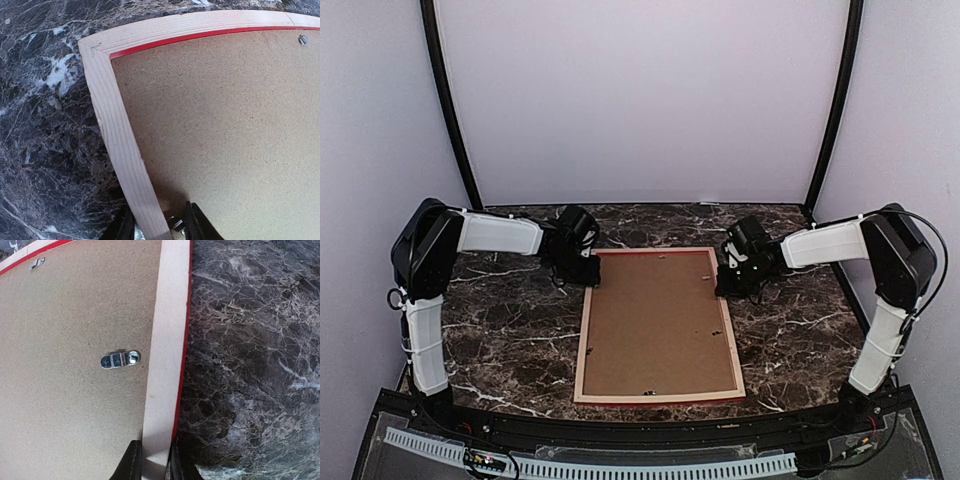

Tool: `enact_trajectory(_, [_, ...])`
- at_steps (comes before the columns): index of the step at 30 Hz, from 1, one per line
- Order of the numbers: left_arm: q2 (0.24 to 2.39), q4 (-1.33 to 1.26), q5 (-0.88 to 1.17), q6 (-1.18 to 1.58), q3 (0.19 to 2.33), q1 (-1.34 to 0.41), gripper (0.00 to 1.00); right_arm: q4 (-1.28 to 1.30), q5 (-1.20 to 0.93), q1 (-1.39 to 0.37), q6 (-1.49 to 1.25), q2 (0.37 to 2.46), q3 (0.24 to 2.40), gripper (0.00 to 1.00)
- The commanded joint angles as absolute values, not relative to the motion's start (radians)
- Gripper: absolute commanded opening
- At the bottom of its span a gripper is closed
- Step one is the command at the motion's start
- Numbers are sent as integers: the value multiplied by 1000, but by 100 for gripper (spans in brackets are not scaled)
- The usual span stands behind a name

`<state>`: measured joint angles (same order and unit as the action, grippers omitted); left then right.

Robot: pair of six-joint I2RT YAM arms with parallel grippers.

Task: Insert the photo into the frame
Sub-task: Press the fastener onto the backboard.

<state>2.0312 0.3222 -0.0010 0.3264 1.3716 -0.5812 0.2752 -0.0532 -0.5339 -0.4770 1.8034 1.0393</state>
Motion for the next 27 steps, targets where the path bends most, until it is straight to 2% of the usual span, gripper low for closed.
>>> enact_trajectory(1, [2048, 345, 54, 347, 1323, -581, 34, 289, -92, -540, -458, 1807, 1005, 8])
enact_trajectory(13, [2031, 301, 140, 403, 1266, -542, 35, 292, -94, -540, -453, 1801, 1002, 8])
enact_trajectory(27, [2020, 288, 144, 425, 1200, -530, 37, 297, -95, -540, -450, 1807, 1012, 7])
